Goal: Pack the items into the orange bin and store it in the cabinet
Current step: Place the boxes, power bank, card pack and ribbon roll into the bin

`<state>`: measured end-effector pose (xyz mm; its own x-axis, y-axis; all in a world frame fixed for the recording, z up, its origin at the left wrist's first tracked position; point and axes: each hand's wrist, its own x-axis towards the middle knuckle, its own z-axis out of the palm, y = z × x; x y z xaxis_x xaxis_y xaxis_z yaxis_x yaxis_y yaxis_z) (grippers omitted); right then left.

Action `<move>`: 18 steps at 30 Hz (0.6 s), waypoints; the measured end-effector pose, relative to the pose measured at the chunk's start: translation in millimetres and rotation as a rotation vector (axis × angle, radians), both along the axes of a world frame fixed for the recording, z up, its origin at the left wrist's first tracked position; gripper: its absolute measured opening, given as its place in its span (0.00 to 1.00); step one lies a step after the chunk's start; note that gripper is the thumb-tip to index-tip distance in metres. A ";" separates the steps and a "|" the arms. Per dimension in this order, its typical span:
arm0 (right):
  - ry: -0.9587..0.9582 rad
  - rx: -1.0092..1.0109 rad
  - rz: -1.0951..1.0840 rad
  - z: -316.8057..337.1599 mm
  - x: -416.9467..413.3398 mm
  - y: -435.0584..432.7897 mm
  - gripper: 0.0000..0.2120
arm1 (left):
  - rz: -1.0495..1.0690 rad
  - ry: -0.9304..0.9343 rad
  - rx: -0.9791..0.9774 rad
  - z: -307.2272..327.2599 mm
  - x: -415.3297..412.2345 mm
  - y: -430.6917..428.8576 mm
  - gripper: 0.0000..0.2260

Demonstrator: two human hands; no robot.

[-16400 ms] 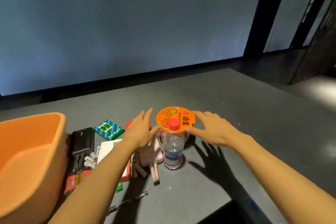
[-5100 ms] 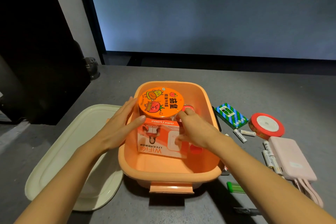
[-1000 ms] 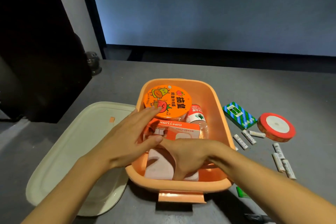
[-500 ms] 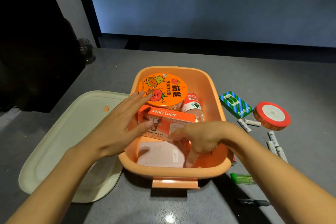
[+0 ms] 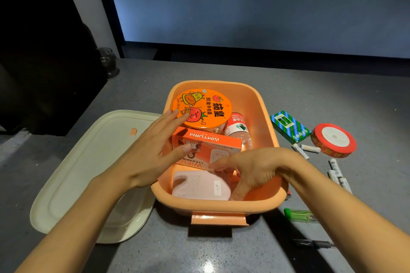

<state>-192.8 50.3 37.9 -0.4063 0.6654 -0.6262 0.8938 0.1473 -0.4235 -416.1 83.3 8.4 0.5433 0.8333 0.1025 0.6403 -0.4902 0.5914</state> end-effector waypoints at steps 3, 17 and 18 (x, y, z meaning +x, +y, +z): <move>0.009 0.014 -0.024 -0.6 1.5 -0.5 0.30 | -0.008 0.012 -0.004 1.4 0.0 -0.6 0.34; 0.268 0.160 -0.272 13.0 28.1 -4.0 0.29 | -0.060 0.221 0.098 16.2 9.0 -1.9 0.33; 0.319 0.178 -0.304 18.3 38.2 -7.0 0.26 | -0.062 0.215 0.107 19.6 15.2 -3.8 0.34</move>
